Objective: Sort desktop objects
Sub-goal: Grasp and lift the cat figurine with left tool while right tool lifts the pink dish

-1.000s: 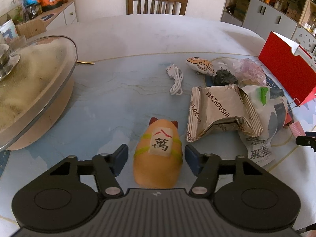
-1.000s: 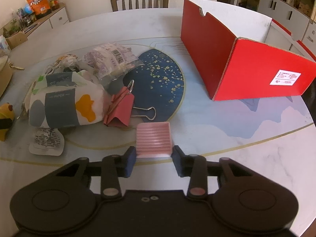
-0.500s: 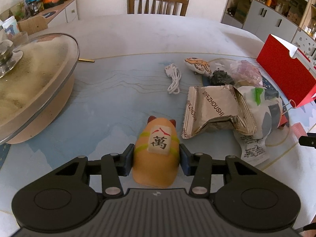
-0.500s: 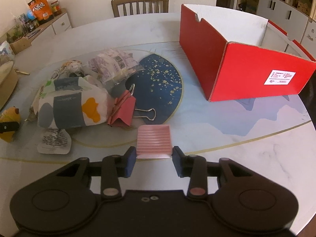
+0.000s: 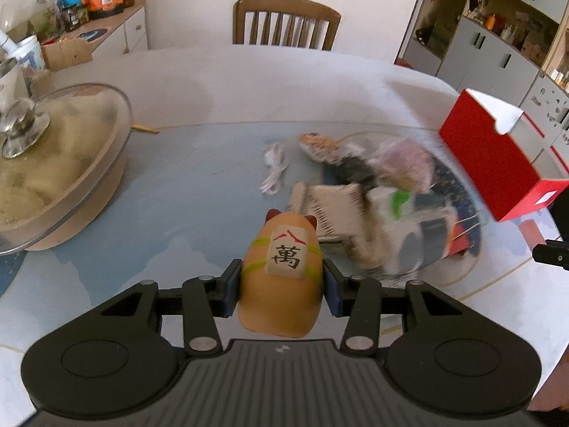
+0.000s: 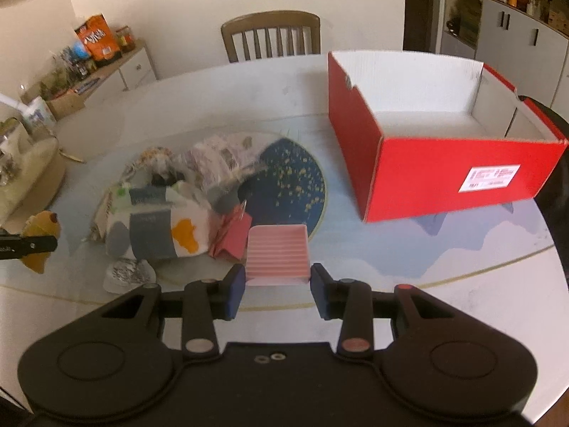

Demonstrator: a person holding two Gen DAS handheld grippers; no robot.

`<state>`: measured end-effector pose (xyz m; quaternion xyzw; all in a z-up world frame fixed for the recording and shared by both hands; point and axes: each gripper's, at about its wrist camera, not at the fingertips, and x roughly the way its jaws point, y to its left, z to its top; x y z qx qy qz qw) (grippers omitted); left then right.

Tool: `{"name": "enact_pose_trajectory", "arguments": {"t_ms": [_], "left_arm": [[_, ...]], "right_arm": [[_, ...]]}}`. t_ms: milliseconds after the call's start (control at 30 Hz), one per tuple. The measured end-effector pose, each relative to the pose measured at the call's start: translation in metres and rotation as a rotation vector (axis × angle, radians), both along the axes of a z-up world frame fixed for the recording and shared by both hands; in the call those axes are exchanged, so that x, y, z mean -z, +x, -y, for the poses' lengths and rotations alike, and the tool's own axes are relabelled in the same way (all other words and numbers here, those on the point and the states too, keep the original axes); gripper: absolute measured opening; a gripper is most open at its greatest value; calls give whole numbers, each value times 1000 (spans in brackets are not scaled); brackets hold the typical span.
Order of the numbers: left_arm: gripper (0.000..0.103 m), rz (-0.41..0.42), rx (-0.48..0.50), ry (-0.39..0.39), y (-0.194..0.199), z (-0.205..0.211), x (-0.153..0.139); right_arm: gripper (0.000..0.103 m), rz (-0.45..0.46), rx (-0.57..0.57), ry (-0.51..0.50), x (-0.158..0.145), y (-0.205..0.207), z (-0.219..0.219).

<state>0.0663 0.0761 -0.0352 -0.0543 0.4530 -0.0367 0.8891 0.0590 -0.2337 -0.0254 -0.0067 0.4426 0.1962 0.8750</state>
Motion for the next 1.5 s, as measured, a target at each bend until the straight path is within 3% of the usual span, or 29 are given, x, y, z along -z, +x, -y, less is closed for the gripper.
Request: {"name": "enact_pose_trajectory", "arguments": {"t_ms": [500, 1100, 1500], "left_arm": [[45, 66, 56, -37, 27, 99, -41], [45, 125, 260, -10, 91, 258, -59], [45, 130, 376, 22, 125, 344, -55]], "right_arm": [[39, 70, -68, 51, -48, 45, 54], [39, 108, -68, 20, -48, 107, 132], [39, 118, -66, -8, -39, 139, 162]]}}
